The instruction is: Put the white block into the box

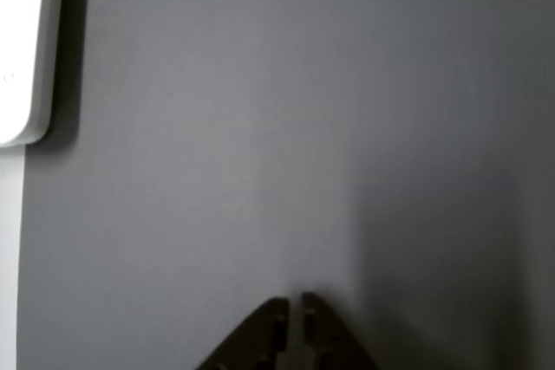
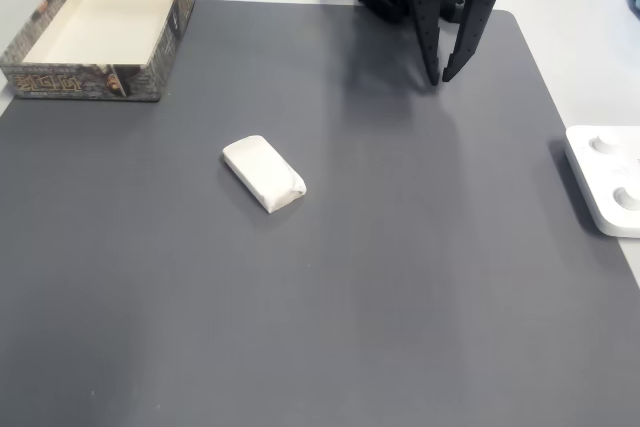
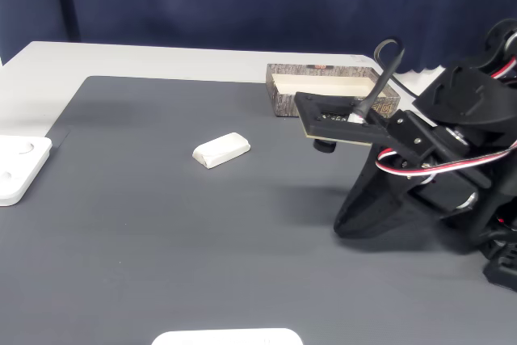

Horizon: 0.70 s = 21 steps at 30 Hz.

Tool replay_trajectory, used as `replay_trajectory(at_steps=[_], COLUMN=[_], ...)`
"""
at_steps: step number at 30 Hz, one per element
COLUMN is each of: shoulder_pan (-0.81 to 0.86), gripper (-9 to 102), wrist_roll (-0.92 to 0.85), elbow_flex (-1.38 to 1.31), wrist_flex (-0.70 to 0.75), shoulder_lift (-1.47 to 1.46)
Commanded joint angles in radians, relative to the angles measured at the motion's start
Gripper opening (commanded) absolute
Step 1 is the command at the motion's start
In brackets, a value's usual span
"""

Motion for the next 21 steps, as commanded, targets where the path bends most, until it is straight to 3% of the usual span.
replay_trajectory(at_steps=[1,21], shoulder_pan=[-0.002,-0.009], gripper=[-2,-2], wrist_roll=[-0.003,-0.009], elbow_flex=[0.020,0.020], wrist_flex=[0.005,0.005], shoulder_lift=[0.034,0.034])
